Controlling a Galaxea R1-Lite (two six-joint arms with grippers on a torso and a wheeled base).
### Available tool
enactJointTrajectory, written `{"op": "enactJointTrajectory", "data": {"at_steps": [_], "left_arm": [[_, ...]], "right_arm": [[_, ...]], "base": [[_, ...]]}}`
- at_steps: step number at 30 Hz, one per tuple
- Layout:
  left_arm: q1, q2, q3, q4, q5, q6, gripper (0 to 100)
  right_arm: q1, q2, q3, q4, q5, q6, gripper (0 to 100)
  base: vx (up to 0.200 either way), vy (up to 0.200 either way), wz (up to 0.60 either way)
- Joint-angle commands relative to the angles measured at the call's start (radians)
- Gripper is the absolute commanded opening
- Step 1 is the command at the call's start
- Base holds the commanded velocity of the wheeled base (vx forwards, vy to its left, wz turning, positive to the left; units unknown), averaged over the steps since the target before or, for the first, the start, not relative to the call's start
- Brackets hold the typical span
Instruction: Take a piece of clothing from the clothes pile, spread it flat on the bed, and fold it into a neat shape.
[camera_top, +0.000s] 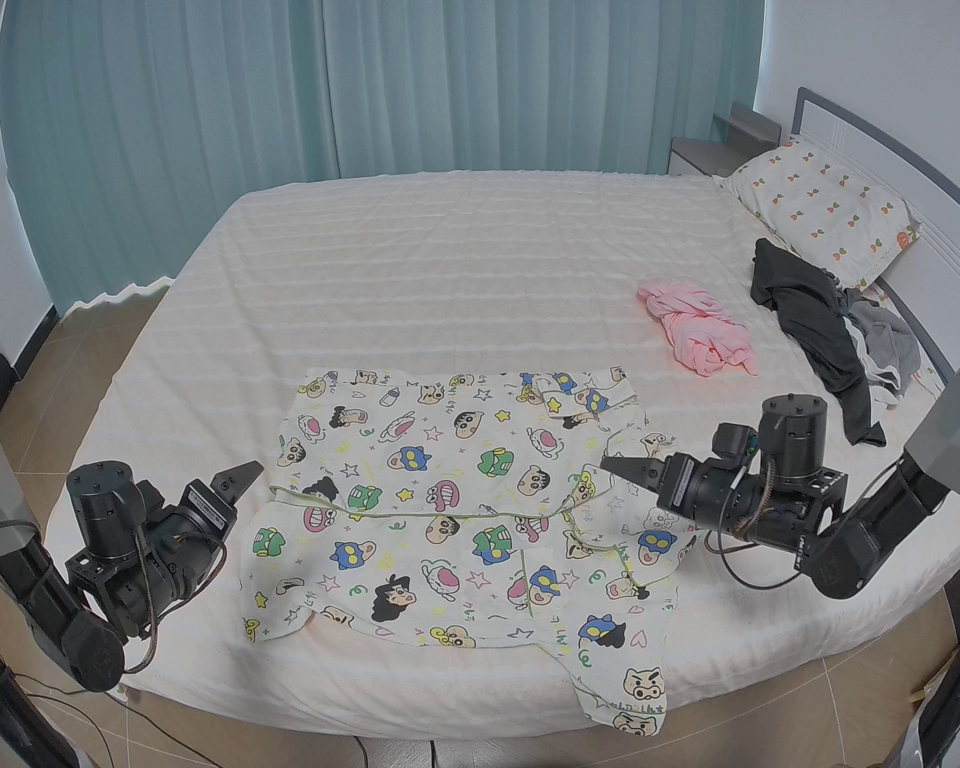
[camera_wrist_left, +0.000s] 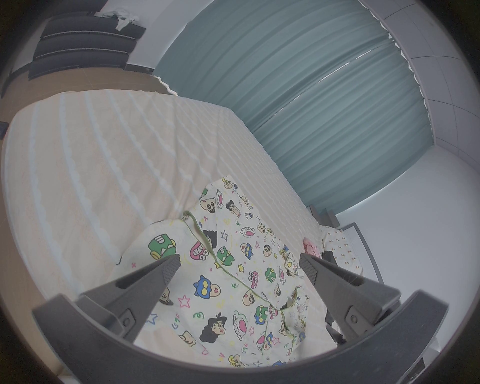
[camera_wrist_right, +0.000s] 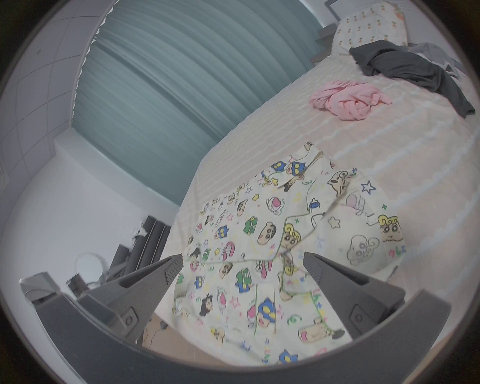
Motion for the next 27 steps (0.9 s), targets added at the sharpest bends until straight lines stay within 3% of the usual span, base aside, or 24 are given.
{"op": "enactJointTrajectory", "data": {"at_steps": [1,12,17,27], "left_arm": [[-0.004,0.000,0.005,-0.004,-0.024,-0.003,100],[-0.004,0.006,0.001,-0.003,-0.027,-0.003,100],[-0.004,0.033,-0.010,-0.004,-0.009,0.000,100],[-0.007,0.033,-0.007,-0.004,-0.007,-0.002,100]], "right_arm": [[0.024,0.132,-0.143,0.003,-0.103,0.053,100],[0.034,0.276,-0.361,0.063,-0.193,0.088,100],[0.034,0.362,-0.444,0.092,-0.259,0.103,100],[0.018,0.424,-0.574,0.192,-0.295,0.149,100]], "base": [[0.200,0.000,0.00],[0.200,0.000,0.00],[0.000,0.000,0.00],[0.000,0.000,0.00]]}}
